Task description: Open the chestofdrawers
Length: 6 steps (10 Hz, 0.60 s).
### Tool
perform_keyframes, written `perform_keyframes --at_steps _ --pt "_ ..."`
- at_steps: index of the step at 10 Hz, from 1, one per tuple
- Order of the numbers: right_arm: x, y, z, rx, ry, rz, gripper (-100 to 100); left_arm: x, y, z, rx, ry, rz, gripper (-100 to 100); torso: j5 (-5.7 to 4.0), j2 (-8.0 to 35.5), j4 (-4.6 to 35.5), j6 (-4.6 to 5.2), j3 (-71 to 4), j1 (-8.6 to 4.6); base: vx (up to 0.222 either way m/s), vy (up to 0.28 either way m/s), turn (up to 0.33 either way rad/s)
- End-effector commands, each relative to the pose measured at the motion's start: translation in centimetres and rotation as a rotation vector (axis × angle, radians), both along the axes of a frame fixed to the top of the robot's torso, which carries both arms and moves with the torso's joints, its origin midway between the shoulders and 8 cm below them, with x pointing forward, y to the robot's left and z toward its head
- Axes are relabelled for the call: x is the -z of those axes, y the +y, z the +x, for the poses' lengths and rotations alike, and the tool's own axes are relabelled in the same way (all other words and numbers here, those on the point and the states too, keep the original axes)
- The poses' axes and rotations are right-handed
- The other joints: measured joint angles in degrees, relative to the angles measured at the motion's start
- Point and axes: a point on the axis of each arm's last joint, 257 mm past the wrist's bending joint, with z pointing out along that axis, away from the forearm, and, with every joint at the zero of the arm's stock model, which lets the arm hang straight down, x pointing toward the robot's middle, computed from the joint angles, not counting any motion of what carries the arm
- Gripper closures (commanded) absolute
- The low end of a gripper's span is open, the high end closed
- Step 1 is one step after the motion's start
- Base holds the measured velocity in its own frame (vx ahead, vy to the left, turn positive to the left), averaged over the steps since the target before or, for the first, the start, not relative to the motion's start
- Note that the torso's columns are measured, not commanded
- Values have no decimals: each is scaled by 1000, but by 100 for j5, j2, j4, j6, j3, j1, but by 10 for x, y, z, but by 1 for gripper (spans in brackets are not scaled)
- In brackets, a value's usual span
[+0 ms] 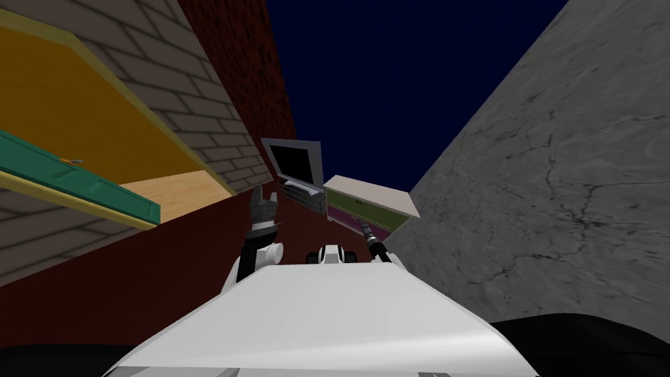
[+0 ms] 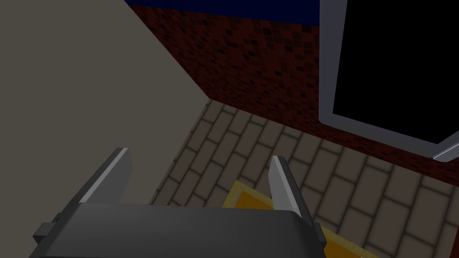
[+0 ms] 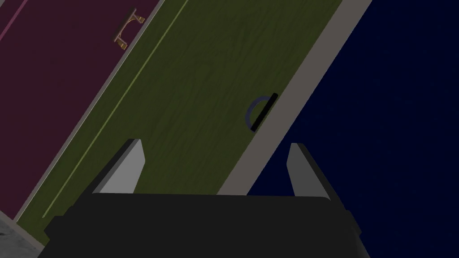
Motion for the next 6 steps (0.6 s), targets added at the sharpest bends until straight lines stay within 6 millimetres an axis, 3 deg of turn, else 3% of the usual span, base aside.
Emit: perform_keyframes --at_steps 1,2,4,6 --pt "25 0 -8 10 76 -26 -100 0 0 0 0 0 0 0 0 -3 -1 6 -3 -4 29 3 -16" --pt "51 -1 -22 -2 149 -72 -100 0 0 0 0 0 0 0 -1 4 0 6 1 -9 62 19 232" --pt "62 -7 -29 12 191 -81 -100 0 0 0 0 0 0 0 -1 -7 -3 6 -6 -7 54 4 75" --pt "96 -15 -52 15 305 -141 -100 0 0 0 0 0 0 0 0 -1 0 -1 -1 1 62 17 213"
